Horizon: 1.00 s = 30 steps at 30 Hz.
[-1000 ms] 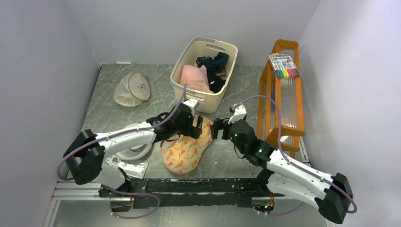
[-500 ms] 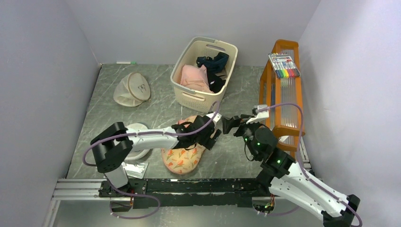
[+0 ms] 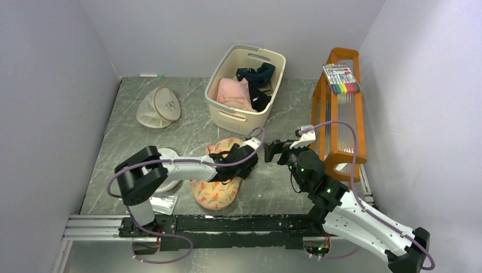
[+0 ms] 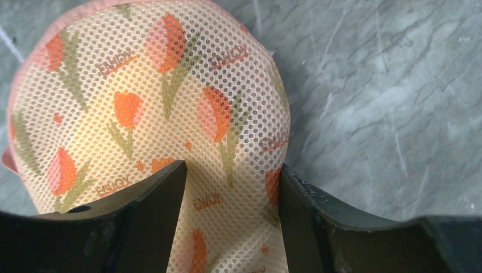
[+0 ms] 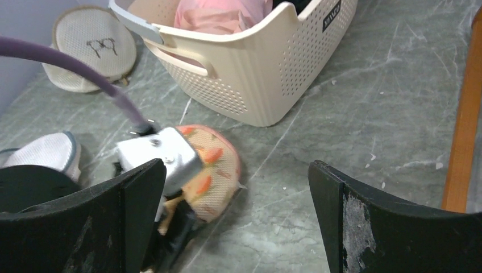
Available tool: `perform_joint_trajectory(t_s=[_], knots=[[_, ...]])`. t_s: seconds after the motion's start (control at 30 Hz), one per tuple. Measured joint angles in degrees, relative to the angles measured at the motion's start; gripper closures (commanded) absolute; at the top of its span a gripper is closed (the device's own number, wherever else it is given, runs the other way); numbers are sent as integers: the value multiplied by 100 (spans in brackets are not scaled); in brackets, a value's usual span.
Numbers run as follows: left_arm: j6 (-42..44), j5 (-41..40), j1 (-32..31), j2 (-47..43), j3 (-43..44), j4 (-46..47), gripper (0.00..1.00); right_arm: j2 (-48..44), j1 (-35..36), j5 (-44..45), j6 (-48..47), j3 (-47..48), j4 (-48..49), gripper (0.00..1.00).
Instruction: Unzip the laundry bag and remove the bra
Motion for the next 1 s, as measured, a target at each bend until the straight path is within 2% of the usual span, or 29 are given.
perform_joint_trajectory(t_s=[0.17,0.23,0.3,0.4,0.53,0.67,0.83,1.0], knots=[[-127,-118,2,-813,-625,39,46,144,0,-2,22,-103,-22,2],[-164,-111,22,-1078,-778,55,56,146,0,-2,33,-155,-31,2],[-210,-87,72,-1320,-909,96,59,177,0,-2,35,-197,-26,2],[-249,46,173,-1602,-1058,184,68,378,0,-39,33,-216,7,6],[-254,214,282,-1810,-1200,334,71,953,-33,-448,-61,-227,195,18],[-249,348,348,-1996,-1401,470,73,1563,-490,-1749,-201,-372,691,33],[-205,457,367,-2201,-1582,546,74,2358,-1547,-3888,-267,-629,1517,36],[-79,597,389,-2500,-1790,643,76,3095,-1792,-5386,-271,-765,2448,38]])
